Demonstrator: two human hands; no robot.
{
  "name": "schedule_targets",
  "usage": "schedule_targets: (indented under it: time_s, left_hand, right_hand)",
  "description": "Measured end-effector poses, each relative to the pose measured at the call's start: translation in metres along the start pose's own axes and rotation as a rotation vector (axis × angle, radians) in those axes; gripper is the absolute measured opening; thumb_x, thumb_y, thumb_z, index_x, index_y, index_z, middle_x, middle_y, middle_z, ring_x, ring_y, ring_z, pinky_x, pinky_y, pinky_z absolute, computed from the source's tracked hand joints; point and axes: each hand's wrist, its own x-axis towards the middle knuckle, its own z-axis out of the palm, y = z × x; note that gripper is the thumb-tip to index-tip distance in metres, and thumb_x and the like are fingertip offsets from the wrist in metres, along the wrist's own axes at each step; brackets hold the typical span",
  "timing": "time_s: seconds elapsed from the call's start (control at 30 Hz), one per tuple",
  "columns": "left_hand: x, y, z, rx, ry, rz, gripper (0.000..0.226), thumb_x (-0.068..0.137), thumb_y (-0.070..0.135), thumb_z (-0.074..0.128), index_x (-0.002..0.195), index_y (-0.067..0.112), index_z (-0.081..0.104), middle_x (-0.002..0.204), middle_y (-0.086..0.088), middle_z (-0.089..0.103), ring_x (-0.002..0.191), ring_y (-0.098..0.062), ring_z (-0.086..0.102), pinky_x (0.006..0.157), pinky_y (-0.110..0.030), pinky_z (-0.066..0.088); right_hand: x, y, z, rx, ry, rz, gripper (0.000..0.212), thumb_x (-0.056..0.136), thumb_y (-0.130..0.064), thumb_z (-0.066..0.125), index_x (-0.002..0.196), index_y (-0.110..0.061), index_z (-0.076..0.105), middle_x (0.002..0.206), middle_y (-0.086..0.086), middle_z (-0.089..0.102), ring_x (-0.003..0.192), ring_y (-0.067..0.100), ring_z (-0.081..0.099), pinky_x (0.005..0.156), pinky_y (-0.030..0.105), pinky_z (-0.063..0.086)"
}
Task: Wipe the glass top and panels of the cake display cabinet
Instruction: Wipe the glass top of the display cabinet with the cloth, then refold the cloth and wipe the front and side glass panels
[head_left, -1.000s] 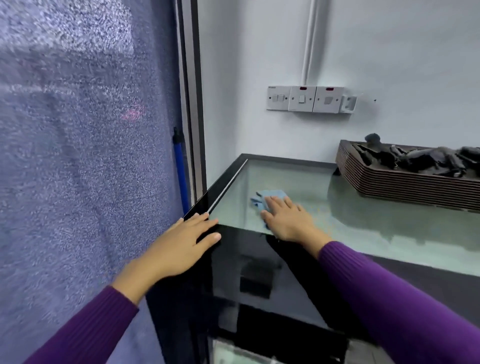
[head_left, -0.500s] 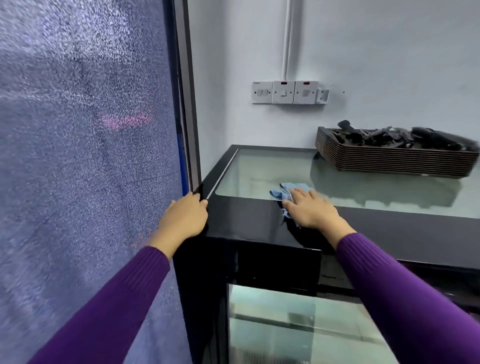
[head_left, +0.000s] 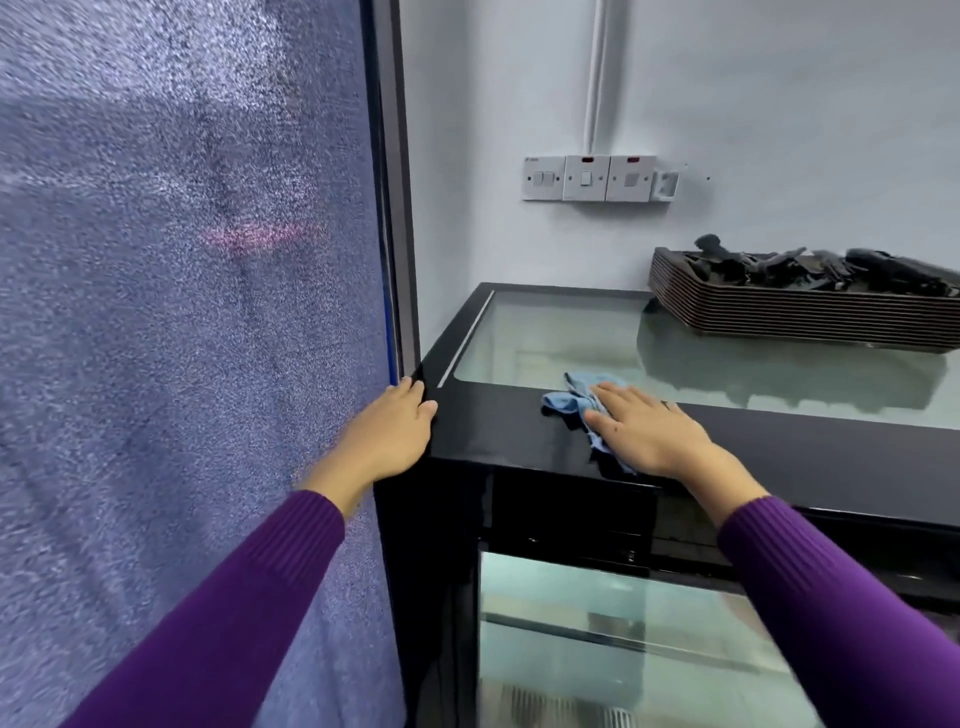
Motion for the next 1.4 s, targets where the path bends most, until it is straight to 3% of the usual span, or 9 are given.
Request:
schedule_targets:
  time_s: [0.4, 0.53, 0.63, 0.73, 0.8, 0.9, 1.07, 1.2, 1.4]
  left_hand:
    - [0.0, -0.005, 0.001, -0.1, 0.033, 0.026, 0.052, 0.105, 0.032, 0.027, 0.153, 0.014, 0.022, 0.163, -0.001, 0.011, 0.15, -0.017, 0.011, 0.118, -0.03, 0.008]
    - [0.0, -0.006, 0.0, -0.026, 0.061, -0.02, 0.05, 0.104, 0.038, 0.022, 0.149, 0.021, 0.033, 0.161, 0.003, 0.02, 0.15, -0.019, 0.011, 0.119, -0.052, -0.004]
    - [-0.004, 0.01, 0.0, 0.022, 0.169, 0.021, 0.048, 0.103, 0.043, 0.024, 0.12, 0.021, 0.063, 0.145, 0.003, 0.048, 0.148, -0.022, 0.018, 0.115, -0.06, -0.009]
    - [-0.003, 0.043, 0.002, -0.146, 0.228, 0.116, 0.046, 0.1, 0.048, 0.031, 0.087, 0.018, 0.064, 0.109, 0.006, 0.065, 0.139, -0.021, 0.038, 0.118, -0.057, 0.001]
    - [0.001, 0.064, 0.005, -0.308, 0.226, 0.152, 0.04, 0.098, 0.051, 0.035, 0.079, 0.02, 0.053, 0.091, 0.007, 0.062, 0.109, -0.021, 0.057, 0.116, -0.051, 0.02]
    - [0.01, 0.08, 0.01, -0.507, 0.247, 0.185, 0.028, 0.097, 0.05, 0.041, 0.083, 0.027, 0.048, 0.083, 0.003, 0.056, 0.079, -0.016, 0.051, 0.091, -0.035, 0.043]
    - [0.012, 0.078, 0.022, -0.584, 0.14, 0.143, 0.056, 0.088, 0.065, 0.045, 0.067, 0.013, 0.051, 0.065, 0.001, 0.045, 0.064, -0.017, 0.043, 0.068, -0.032, 0.036]
    - [0.009, 0.095, 0.012, -0.617, -0.016, 0.091, 0.084, 0.061, 0.091, 0.05, 0.07, 0.008, 0.06, 0.064, 0.001, 0.054, 0.065, -0.016, 0.054, 0.07, -0.035, 0.041]
    - [0.016, 0.145, 0.003, -1.138, -0.162, 0.071, 0.036, 0.076, 0.027, 0.079, 0.099, 0.0, 0.073, 0.095, -0.012, 0.076, 0.087, -0.022, 0.071, 0.078, -0.03, 0.057]
  right_hand:
    - [-0.016, -0.074, 0.02, 0.011, -0.072, -0.398, 0.052, 0.1, -0.056, 0.018, 0.151, -0.046, 0.011, 0.161, -0.023, 0.009, 0.15, 0.004, 0.0, 0.123, 0.041, 0.001]
    - [-0.05, -0.033, 0.005, -0.012, -0.113, -0.343, 0.067, 0.087, -0.072, 0.015, 0.15, -0.049, 0.012, 0.158, -0.03, 0.008, 0.148, -0.004, -0.001, 0.123, 0.038, 0.0]
    - [-0.062, -0.014, -0.014, 0.236, -0.137, -0.246, 0.069, 0.088, -0.068, 0.014, 0.15, -0.04, 0.027, 0.154, -0.026, 0.021, 0.145, -0.004, 0.011, 0.122, 0.034, 0.003]
    - [-0.041, -0.019, -0.017, 0.515, 0.112, -0.108, 0.04, 0.104, -0.04, 0.029, 0.107, -0.019, 0.063, 0.11, -0.006, 0.057, 0.114, 0.014, 0.045, 0.097, 0.029, 0.032]
    - [-0.021, -0.026, -0.012, 0.335, 0.221, 0.043, 0.043, 0.101, -0.041, 0.035, 0.073, -0.016, 0.055, 0.086, 0.003, 0.057, 0.099, 0.028, 0.048, 0.083, 0.039, 0.035]
    - [-0.003, -0.03, -0.001, 0.236, 0.245, 0.162, 0.032, 0.089, -0.052, 0.054, 0.089, -0.024, 0.069, 0.106, 0.003, 0.067, 0.115, 0.031, 0.048, 0.096, 0.042, 0.035]
    - [0.007, -0.027, -0.007, 0.711, 0.188, 0.08, 0.02, 0.082, -0.03, 0.074, 0.077, -0.016, 0.06, 0.076, 0.001, 0.065, 0.073, 0.018, 0.06, 0.069, 0.032, 0.049]
    - [-0.005, -0.013, -0.032, 1.236, 0.032, 0.05, 0.017, 0.081, -0.018, 0.077, 0.087, -0.01, 0.064, 0.058, -0.001, 0.06, 0.044, 0.007, 0.052, 0.043, 0.017, 0.041]
    - [-0.011, 0.023, -0.065, 1.502, -0.031, -0.026, 0.036, 0.063, -0.027, 0.078, 0.094, -0.01, 0.07, 0.072, 0.002, 0.069, 0.057, 0.01, 0.061, 0.055, 0.02, 0.05]
